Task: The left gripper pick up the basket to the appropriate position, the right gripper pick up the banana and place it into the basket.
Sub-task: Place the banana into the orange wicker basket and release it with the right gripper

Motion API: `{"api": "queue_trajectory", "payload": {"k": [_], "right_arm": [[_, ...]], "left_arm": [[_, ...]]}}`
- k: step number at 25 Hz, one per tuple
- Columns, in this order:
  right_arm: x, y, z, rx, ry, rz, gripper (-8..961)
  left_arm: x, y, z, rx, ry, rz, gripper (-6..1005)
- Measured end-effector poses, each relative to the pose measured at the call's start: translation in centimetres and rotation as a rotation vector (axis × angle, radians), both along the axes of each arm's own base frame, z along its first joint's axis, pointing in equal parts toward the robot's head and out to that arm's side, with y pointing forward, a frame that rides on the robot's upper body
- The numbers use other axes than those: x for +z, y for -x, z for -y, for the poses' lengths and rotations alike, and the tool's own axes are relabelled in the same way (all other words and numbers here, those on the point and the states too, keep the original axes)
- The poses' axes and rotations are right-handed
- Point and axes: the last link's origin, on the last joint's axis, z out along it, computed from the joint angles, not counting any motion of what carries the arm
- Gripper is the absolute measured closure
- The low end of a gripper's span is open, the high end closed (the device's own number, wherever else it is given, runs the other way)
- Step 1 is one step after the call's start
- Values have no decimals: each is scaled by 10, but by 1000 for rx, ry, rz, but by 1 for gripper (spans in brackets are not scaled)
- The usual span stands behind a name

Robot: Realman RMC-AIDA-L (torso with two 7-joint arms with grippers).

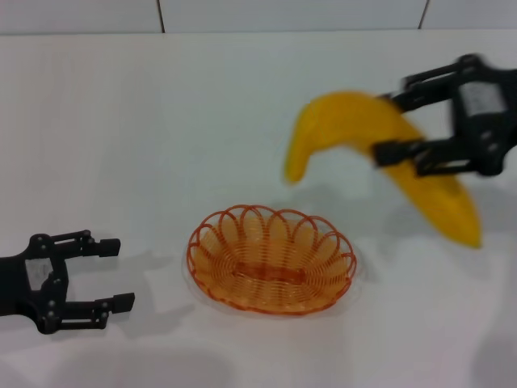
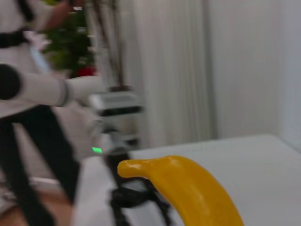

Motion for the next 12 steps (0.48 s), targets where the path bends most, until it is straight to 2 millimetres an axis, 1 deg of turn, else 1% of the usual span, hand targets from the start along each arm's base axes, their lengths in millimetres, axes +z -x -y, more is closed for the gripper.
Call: {"api": "queue_trajectory", "payload": {"k": [2,6,9,12], "right_arm": [[-15,13,1,47,63,-23,420],[-46,29,-3,68,135,-18,413],[-72,33,-13,22,149,25,408],[-95,30,-23,-46,140,91,403]], "left_arm": [[0,0,-1,-2,0,0,183],[0,-1,-1,-3,-1,0,184],[-1,-2,-2,-5,-1,-1,184],[-1,-2,-3,-9,-1,-2,184]]}}
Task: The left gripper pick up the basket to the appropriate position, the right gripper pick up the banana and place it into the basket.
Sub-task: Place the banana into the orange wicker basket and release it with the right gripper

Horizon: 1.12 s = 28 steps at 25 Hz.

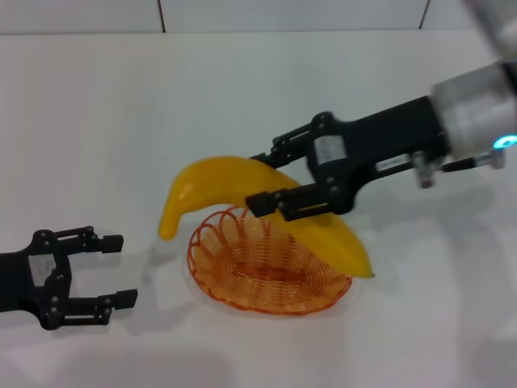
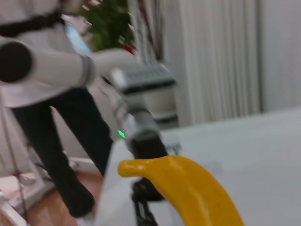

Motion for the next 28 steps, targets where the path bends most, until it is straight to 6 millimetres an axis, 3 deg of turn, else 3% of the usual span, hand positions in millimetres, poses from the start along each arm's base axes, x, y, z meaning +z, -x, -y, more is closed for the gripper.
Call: {"api": "queue_trajectory", "payload": {"k": [5,11,28], "right_arm": [[-32,-8,-6,-57,1,144,394],[-55,-9,1,-43,36,242,383],[-57,1,-2,-28,32,240,353]], "left_arm": [[-1,-2,-1,-7,4,0,184],[-2,-3,-2,-8,5,1,184],[-3,-4,-4,-10,5,9,183]]}}
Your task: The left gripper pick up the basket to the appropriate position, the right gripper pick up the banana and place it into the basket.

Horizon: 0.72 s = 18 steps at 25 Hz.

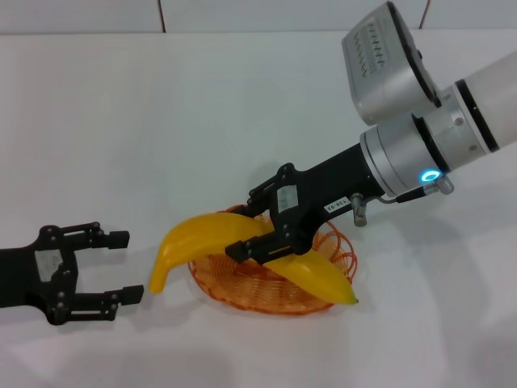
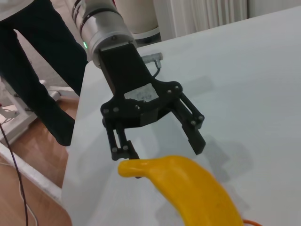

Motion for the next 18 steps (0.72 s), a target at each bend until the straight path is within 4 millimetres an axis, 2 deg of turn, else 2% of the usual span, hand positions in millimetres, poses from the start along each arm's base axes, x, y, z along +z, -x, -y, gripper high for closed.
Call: {"api": "queue_trajectory", "payload": {"k": [8,13,18], "right_arm": [[1,-3,-2,-19,-9,-2,339],[5,-2,-3,-21,-10,-10,255],[27,2,1,27,20,-44,239]], "left_arm": [[-2,-1,-2,2,10,10,183],[-2,-1,-1,5,10,8,183],[-2,2,0,12,7,5,184]]}}
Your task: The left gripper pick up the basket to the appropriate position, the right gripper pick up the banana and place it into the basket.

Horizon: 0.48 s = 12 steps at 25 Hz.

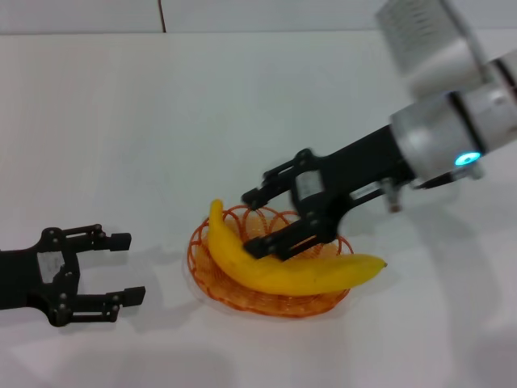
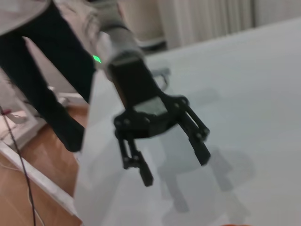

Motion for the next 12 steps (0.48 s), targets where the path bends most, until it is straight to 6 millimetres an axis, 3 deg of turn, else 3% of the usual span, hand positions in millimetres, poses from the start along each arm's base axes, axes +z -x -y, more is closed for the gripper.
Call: {"api": "queue_trajectory", "payload": {"k": [5,12], "right_arm": [[55,-19,6,20,-64,-98,240],[114,-79,32,20,-190,-151,241]], "left_arm": [[0,2,1,4,1,-6,185],[2,4,3,15,-8,-5,186]]}}
